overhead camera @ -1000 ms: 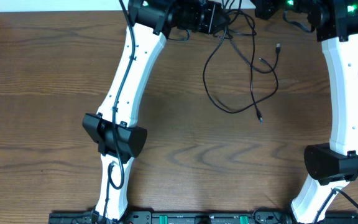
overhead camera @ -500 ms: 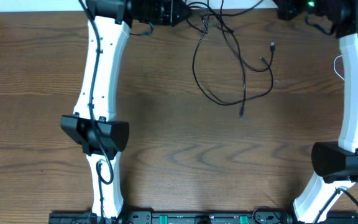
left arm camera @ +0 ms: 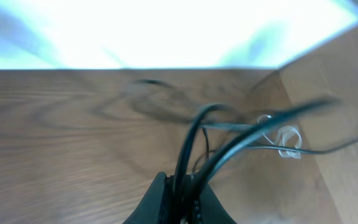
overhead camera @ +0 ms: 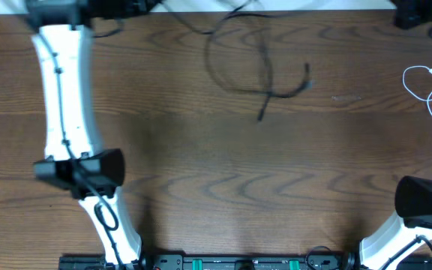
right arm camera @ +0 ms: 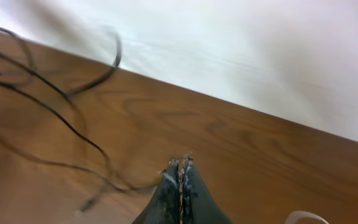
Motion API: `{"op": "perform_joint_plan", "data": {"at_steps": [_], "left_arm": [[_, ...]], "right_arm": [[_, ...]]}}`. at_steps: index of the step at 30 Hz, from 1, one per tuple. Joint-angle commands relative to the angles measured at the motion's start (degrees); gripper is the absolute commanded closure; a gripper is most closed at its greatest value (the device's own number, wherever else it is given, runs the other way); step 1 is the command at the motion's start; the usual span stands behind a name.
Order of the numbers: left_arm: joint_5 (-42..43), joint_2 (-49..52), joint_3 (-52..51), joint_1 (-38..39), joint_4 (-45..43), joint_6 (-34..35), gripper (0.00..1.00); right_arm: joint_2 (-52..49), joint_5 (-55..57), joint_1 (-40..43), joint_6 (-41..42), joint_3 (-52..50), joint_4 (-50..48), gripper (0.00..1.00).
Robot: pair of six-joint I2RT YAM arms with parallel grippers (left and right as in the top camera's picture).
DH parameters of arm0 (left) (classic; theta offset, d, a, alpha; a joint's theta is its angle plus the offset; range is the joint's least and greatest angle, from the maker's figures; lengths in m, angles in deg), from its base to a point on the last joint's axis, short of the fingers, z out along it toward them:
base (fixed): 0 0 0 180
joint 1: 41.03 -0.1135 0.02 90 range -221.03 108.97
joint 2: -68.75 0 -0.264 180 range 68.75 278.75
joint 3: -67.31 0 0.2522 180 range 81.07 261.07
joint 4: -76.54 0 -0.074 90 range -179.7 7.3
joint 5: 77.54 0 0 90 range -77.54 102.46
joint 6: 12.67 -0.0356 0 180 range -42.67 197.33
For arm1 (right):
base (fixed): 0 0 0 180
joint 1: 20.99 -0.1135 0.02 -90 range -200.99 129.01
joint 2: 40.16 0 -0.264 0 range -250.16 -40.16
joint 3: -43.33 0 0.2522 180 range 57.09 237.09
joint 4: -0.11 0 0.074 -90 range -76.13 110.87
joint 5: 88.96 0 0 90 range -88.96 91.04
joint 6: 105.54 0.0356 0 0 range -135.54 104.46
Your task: Untangle cables
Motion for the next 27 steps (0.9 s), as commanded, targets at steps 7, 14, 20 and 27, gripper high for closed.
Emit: {"op": "perform_joint_plan", "data": {"at_steps": [7,14,20,27], "left_arm": [[-0.2,-6.7,-0.2,-10.1,4.2,-1.7,0.93],[-0.2,-6.9,0.0,1.6,5.1,-2.9,0.93],[-0.1,-9.3,3.0,10.6,-0.3,3.3,0.92],[2.3,-15.6,3.4,12.9,-4.9,6.4,0.92]], "right_arm": [[2.8,-1.6,3.6,-0.6,0.4,0.7,0.94],[2.8,-6.8,-0.1,0.5,0.4,1.3,0.26],[1.9,-6.8,-6.2,-1.9,0.3,4.6,0.13],[-2.3,-9.2,-15.0,-3.5,-2.8,4.9,0.11]]}}
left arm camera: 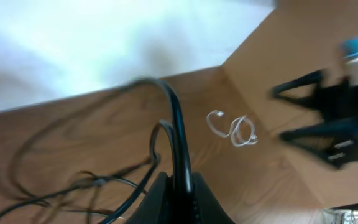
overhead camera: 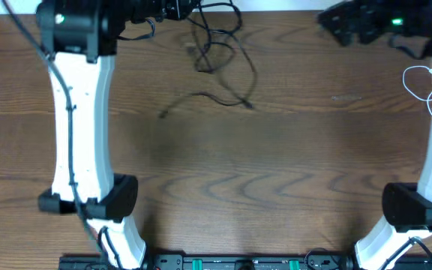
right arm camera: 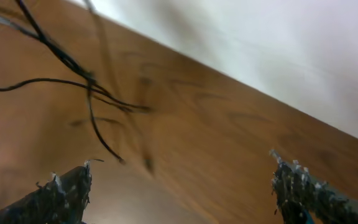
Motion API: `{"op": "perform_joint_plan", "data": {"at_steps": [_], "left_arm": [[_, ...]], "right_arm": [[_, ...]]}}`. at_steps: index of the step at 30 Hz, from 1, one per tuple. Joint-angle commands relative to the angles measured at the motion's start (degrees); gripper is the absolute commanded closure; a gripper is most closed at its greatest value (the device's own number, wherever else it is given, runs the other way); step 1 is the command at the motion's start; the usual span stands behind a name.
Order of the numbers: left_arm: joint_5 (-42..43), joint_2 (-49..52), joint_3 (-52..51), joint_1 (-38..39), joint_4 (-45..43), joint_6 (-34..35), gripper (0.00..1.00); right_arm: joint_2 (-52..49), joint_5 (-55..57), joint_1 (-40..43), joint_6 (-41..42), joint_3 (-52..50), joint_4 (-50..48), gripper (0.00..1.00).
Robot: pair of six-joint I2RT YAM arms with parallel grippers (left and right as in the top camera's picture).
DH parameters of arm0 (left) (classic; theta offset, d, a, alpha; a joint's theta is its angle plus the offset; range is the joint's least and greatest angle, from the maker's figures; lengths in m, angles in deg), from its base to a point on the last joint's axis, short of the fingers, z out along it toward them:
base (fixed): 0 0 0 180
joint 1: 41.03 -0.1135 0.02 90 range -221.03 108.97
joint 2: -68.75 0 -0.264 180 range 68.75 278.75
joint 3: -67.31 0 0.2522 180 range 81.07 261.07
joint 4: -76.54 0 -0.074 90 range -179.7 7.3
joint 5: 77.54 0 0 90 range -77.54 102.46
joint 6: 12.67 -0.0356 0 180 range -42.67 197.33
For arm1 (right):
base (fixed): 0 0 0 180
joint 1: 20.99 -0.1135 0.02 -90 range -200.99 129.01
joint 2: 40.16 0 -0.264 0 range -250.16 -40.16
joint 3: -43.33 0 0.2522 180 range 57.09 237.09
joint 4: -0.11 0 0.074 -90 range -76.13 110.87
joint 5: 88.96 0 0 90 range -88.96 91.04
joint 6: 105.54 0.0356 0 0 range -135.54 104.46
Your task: Untangle cables
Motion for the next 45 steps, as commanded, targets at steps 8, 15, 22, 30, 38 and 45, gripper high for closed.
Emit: {"op": "perform_joint_plan", "data": {"at_steps": [8,15,22,30,38,45], "left_arm": [[2.8,-6.7,3.0,0.0,-0.7,3.5,0.93],[2.8,-6.7,2.9,0.2,0.4,2.9,0.93],[2.3,-5.7,2.9,0.2,1.1,2.1,0.92],[0.6,-2.6,2.9,0.9,1.4,1.1,0.93],[1.1,-0.7,2.9,1.9,-0.2,1.1,0.92],[1.1,-0.7,2.9,2.2,-1.1,1.1,0.92]], "right_arm": [[-5.2,-15.3,-9.0,-4.7,-10.1,-9.3,0.16],[-5.2,-15.8,-12.7,-3.5,-10.7,-14.4,0.18],[-5.2,-17.1,-13.7,-2.4,-10.7,-15.8,0.19],[-5.2,-19.3,-13.7,-1.9,-10.7,-17.4,0.28],[-5.2,-20.1,-13.7,-1.9,-10.6,-19.1,0.57],[-5.2,-20.1,-13.7,-1.9,-10.6,-19.2,0.94]]}}
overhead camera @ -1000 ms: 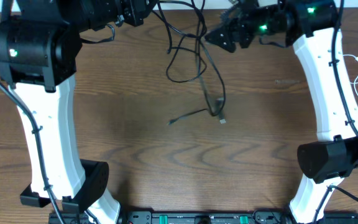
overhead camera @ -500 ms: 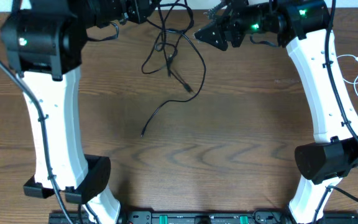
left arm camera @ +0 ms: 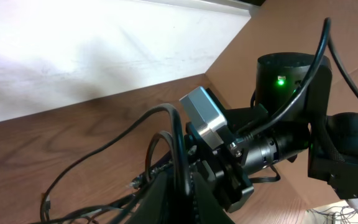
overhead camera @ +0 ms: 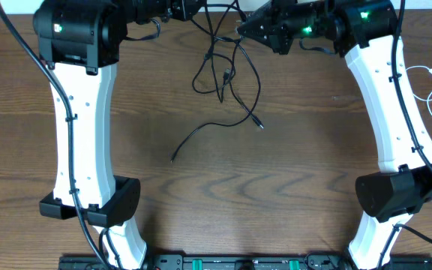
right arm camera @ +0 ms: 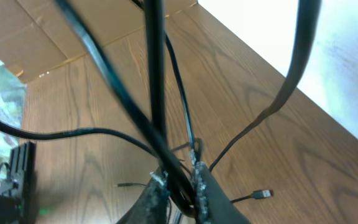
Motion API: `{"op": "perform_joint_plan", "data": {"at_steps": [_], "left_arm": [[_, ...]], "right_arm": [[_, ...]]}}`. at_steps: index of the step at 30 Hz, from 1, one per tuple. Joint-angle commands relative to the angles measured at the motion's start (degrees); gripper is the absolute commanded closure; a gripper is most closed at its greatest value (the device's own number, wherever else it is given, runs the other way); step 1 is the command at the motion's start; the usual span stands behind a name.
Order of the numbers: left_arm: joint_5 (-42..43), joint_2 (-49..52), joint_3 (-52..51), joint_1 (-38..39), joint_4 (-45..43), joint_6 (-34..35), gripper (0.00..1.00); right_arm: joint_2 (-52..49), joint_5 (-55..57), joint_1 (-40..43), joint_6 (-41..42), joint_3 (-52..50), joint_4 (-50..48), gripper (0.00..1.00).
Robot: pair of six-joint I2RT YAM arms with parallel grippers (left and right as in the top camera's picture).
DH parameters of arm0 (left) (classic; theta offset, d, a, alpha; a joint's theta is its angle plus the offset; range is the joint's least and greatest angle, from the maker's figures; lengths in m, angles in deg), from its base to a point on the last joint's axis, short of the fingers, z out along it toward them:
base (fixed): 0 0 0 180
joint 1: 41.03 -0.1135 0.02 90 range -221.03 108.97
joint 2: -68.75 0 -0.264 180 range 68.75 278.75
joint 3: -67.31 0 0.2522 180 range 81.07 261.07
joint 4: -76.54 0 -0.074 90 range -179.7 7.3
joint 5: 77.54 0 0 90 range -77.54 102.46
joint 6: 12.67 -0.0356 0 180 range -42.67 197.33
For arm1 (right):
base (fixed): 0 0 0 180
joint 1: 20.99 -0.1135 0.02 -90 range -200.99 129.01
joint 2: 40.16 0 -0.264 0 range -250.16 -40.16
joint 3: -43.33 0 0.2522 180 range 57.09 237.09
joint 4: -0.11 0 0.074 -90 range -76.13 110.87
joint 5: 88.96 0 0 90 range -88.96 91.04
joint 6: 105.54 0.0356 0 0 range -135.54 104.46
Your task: Untangle cables
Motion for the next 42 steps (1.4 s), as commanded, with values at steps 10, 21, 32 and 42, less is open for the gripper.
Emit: {"op": "perform_joint_plan", "data": {"at_steps": [10,21,32,42], "left_arm": [[0.7,-1.6,0.6,-5.0,-1.2,-1.2,0.93],[0.8,-2.3,0.6,-16.5,0.6,-1.2,0.93],[4.0,-2.3,0.6,-8.3,0.4,0.4,0.93],[3.8,-2.3,0.6,2.0,-2.8,3.2,0.93]], "right_arm": [[1.0,8.5,1.6,-0.1,0.3,1.0,0.99],[3.7,11.3,15.7,-0.8,0.4,7.8,0.99],[5.0,9.7,10.5,-1.0,0.4,8.8,0.41],[5.0,9.2,1.1,-2.8,0.4,5.9,0.54]]}}
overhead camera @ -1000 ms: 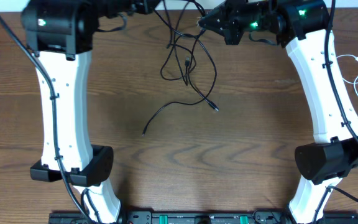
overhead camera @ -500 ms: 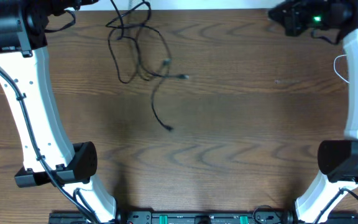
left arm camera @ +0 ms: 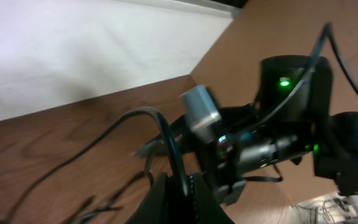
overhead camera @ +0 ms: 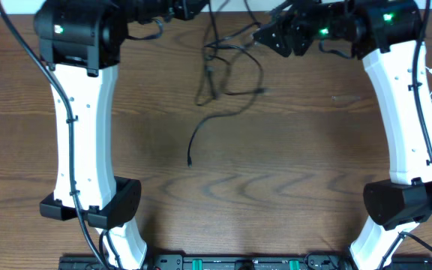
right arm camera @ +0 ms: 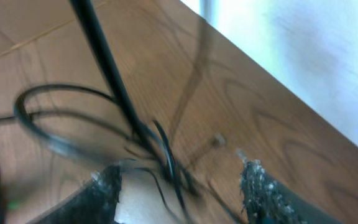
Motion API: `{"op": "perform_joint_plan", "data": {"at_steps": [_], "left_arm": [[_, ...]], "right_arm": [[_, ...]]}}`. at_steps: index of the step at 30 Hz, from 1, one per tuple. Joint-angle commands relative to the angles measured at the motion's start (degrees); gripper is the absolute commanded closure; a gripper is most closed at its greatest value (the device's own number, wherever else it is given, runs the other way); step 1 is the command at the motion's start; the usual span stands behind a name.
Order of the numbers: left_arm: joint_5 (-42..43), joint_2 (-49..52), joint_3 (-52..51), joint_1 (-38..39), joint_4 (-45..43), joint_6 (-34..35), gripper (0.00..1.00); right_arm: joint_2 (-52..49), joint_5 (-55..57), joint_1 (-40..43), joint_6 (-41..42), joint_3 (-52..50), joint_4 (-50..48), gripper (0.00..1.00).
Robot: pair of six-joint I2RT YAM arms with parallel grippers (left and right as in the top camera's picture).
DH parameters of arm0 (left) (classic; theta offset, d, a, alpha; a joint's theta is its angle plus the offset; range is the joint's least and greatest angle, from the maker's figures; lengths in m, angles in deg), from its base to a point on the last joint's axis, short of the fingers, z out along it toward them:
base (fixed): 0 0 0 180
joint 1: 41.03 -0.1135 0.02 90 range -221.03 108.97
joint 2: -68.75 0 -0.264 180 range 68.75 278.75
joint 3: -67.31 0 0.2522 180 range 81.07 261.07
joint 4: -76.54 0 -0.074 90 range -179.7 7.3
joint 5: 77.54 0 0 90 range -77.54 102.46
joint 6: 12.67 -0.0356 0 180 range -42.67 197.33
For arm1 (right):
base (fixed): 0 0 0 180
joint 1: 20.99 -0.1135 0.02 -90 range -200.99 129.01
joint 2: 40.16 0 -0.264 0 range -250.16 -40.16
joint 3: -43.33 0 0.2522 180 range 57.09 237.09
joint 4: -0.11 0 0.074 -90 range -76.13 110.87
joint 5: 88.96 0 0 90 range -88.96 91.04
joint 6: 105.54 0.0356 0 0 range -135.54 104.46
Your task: Untangle cables
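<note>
A black cable bundle [overhead camera: 217,64] hangs in loops from the far table edge, and one loose end [overhead camera: 190,157] trails toward the middle. My left gripper [overhead camera: 201,9] is shut on a strand of it, which rises from between the jaws [left arm camera: 180,182] in the left wrist view. My right gripper [overhead camera: 265,34] is just right of the loops. It is open, its fingers [right arm camera: 107,186] wide apart, with blurred black loops [right arm camera: 148,140] in front of the gap [right arm camera: 182,183].
A white cable lies coiled at the far right table edge. The brown wooden table [overhead camera: 276,195] fills the view. Both white arms reach up along the left and right sides to the far edge.
My right gripper was shut on black strands next to the left gripper; now it is open and a little further right. The hanging loops sit higher and the loose end has shifted right.
At first my left gripper held the black cable at the far edge and the right gripper was shut on nothing. Then the right gripper was open at the far right. Then it was shut on strands beside the left gripper. Now it is open again.
</note>
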Motion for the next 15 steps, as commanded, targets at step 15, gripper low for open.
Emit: {"op": "perform_joint_plan", "data": {"at_steps": [15], "left_arm": [[-2.4,-2.1,0.6,-0.7,-0.5,0.7,0.93]], "right_arm": [[1.5,1.1,2.8,-1.0,0.3,1.1,0.99]]}}
